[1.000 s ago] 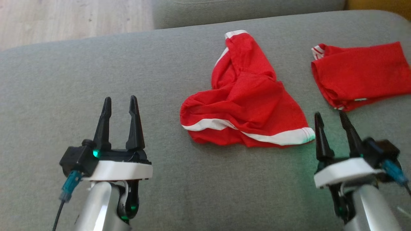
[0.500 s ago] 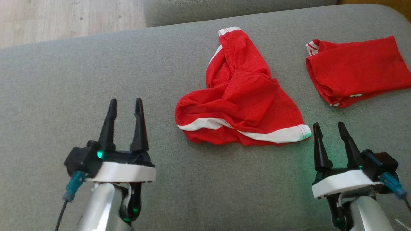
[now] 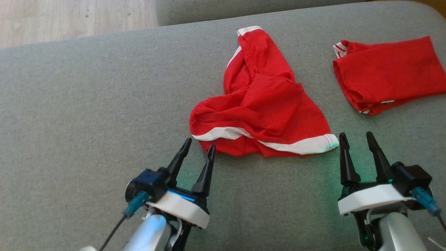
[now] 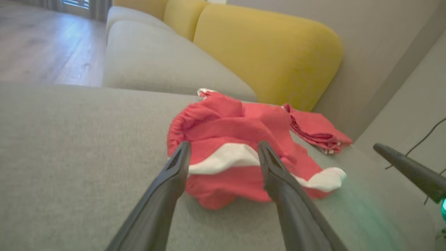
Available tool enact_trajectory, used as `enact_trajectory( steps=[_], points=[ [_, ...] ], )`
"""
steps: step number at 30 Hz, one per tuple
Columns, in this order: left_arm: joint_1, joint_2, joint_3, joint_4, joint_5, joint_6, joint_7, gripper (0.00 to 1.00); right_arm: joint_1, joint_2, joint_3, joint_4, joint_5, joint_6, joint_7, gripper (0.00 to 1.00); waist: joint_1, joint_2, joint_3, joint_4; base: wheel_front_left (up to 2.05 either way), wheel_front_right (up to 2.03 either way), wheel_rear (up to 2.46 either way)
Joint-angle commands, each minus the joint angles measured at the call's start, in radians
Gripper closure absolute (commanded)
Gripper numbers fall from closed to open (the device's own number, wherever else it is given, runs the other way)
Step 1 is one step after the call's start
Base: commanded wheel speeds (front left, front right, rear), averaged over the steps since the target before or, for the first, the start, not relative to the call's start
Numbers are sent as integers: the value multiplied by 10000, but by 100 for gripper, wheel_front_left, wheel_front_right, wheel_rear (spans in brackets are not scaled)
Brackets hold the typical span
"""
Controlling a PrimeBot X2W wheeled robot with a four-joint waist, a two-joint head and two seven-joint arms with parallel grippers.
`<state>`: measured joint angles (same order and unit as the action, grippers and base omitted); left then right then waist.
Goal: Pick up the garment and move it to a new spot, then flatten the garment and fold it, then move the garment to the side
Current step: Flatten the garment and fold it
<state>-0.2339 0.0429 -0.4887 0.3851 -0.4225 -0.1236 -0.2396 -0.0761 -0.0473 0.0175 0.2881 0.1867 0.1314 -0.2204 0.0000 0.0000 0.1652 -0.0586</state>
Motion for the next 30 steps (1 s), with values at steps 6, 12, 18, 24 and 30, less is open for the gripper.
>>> enact_trajectory(
  steps=[6, 12, 18, 24, 30],
  points=[
    [-1009, 74, 38, 765, -201, 311, 174, 0, -472, -30, 340, -262, 3, -7, -80, 0, 0, 0, 199, -141, 0, 0, 0],
    [-1588, 74, 159, 1522, -618, 816, 307, 0, -538, -30, 370, -272, 38, -7, -98, 0, 0, 0, 444, -256, 0, 0, 0],
    [-2061, 74, 35, 2145, -714, 744, 534, 0, -643, -30, 388, -250, 81, -7, -139, 0, 0, 0, 653, -313, 0, 0, 0],
    [-2283, 74, -111, 2512, -812, 686, 639, 0, -707, -30, 384, -194, 97, -7, -173, 0, 0, 0, 731, -341, 0, 0, 0],
    [-2442, 74, -394, 2693, -981, 582, 560, 0, -752, -30, 383, -76, 90, -7, -196, 0, 0, 0, 730, -334, 0, 0, 0]
  ],
)
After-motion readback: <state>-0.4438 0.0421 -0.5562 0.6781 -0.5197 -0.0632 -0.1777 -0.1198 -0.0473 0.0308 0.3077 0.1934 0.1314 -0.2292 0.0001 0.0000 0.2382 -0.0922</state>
